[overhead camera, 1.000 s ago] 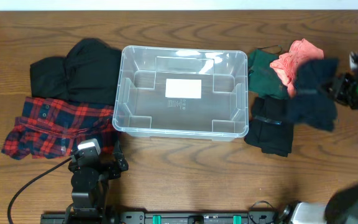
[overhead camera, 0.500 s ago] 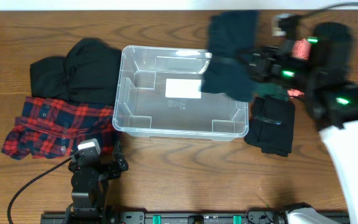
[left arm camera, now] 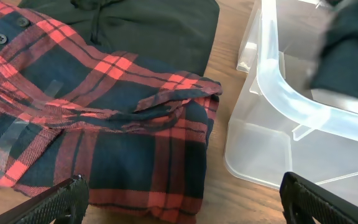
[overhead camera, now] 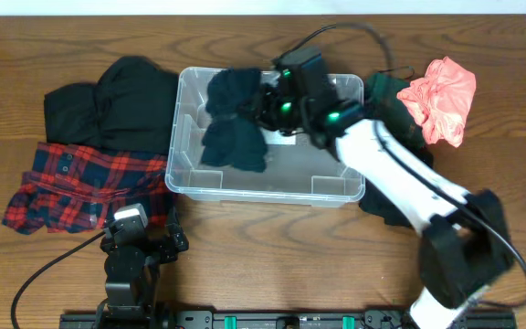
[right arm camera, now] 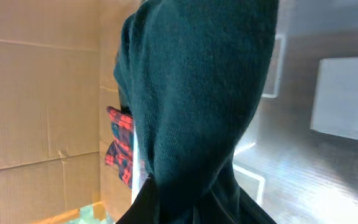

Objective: Pack container
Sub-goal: 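Lower the black garment into the clear bin and release, then grasp the pink cloth with the right gripper and lift it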

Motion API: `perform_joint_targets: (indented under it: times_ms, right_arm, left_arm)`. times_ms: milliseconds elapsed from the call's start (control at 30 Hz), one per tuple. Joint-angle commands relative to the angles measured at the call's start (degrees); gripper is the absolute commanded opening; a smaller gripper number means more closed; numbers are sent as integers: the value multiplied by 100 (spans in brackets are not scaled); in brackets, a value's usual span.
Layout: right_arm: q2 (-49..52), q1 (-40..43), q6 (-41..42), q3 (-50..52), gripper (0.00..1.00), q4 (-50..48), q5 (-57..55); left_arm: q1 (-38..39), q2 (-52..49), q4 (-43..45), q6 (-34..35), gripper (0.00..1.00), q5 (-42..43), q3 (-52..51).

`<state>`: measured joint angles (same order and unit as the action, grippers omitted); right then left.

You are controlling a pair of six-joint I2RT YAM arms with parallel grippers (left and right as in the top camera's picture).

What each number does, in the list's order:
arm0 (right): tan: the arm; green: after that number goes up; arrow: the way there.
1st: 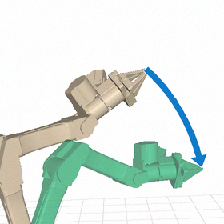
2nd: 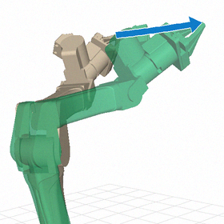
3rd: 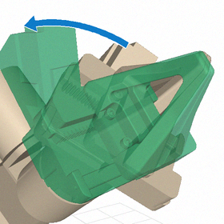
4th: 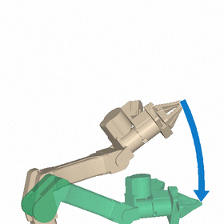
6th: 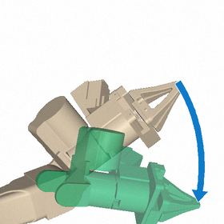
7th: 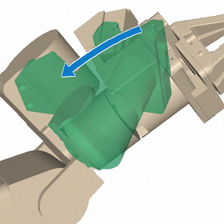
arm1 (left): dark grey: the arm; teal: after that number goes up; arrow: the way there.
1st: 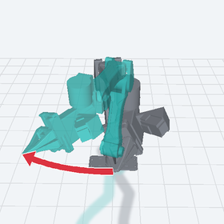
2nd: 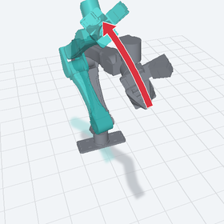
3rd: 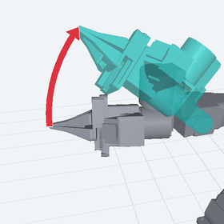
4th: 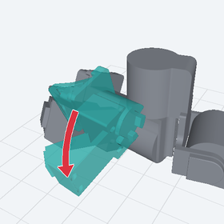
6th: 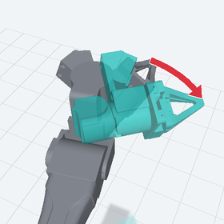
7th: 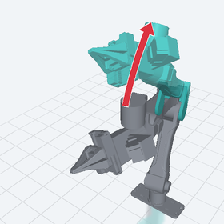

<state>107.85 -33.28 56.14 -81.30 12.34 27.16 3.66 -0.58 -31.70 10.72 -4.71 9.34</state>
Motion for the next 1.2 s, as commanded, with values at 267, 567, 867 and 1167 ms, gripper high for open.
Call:
perform_joint_targets:
  times_ms: [267, 567, 867, 1167]
  right_arm:
    - [1108, -234, -184, -28, 35, -444, 302]
    - [33, 144, -1716, -31, 62, 627, -420]
    - [-1742, 1655, -2826, -31, 59, 2197, -629]
    - [-1784, 4325, -3292, -26, 81, 3569, -1604]
  left_arm:
    - [33, 42, 11, 55, 98, -24, -87]
    - [33, 42, 11, 55, 98, -24, -87]
    - [33, 42, 9, 55, 98, -24, -87]
    - [33, 39, 11, 55, 98, -24, -87]
